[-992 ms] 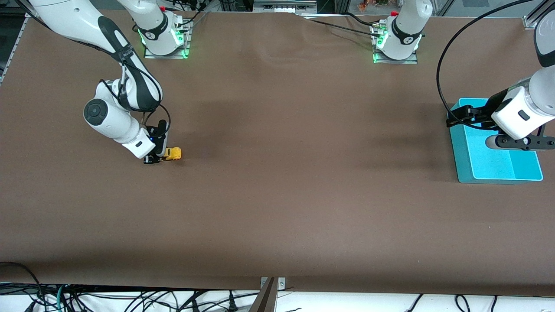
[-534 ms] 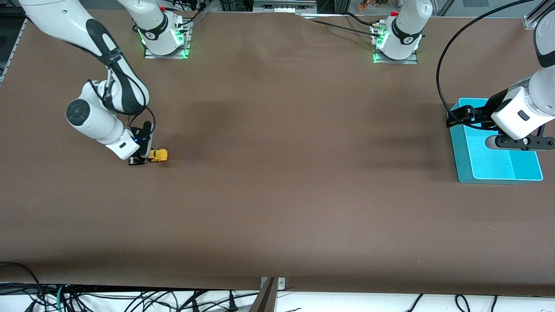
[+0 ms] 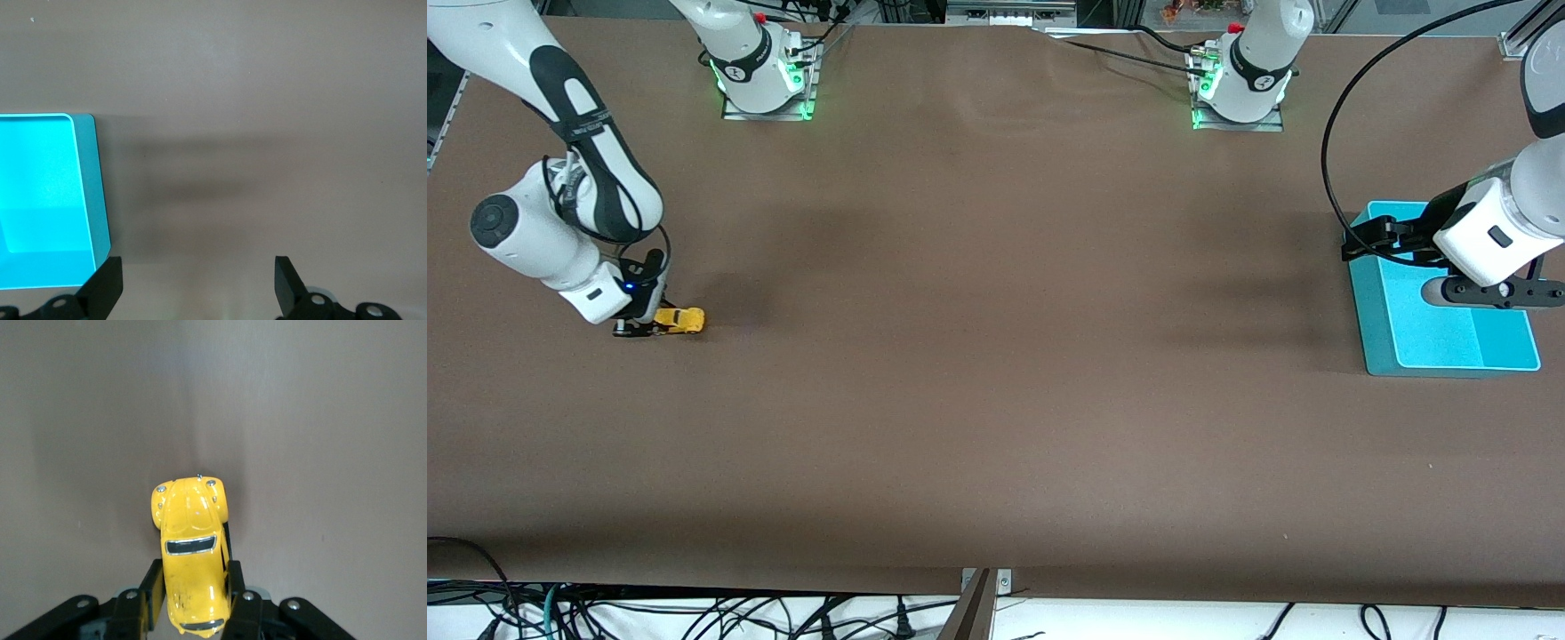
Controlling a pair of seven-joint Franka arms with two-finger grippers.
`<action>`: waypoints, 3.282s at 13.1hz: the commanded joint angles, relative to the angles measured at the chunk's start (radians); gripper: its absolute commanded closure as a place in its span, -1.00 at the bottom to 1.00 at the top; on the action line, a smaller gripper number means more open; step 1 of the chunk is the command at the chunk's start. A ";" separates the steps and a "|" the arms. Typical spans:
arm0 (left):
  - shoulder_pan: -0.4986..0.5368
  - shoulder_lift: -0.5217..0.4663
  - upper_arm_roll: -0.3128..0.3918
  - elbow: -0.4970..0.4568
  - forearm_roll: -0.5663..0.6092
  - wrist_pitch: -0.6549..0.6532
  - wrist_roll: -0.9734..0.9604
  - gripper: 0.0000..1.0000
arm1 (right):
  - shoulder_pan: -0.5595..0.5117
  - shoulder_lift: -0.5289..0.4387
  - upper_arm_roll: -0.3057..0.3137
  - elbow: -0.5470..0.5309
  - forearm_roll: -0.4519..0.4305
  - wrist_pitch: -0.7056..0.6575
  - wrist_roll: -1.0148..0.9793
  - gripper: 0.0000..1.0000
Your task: Wind and store yellow beetle car
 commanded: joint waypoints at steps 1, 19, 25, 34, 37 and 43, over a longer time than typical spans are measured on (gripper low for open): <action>0.003 0.001 -0.006 0.009 0.015 -0.006 0.006 -1.00 | -0.042 0.080 -0.012 -0.023 0.004 0.005 -0.064 0.59; -0.001 0.001 -0.008 0.009 0.010 -0.008 0.006 -1.00 | -0.002 -0.136 0.129 0.263 0.007 -0.479 0.134 -1.00; -0.001 0.007 -0.008 0.009 0.006 -0.009 0.008 -1.00 | 0.076 -0.324 0.129 0.345 -0.001 -0.657 0.516 -1.00; -0.004 0.063 -0.009 0.001 -0.016 -0.040 0.312 -1.00 | 0.126 -0.357 0.126 0.429 0.005 -0.795 1.181 -1.00; 0.000 0.072 -0.009 -0.028 -0.016 -0.029 0.455 -1.00 | 0.143 -0.367 0.123 0.489 -0.002 -0.869 1.395 -1.00; 0.005 0.060 -0.009 -0.216 0.013 0.156 0.882 -1.00 | 0.160 -0.403 0.118 0.569 0.002 -1.052 1.644 -1.00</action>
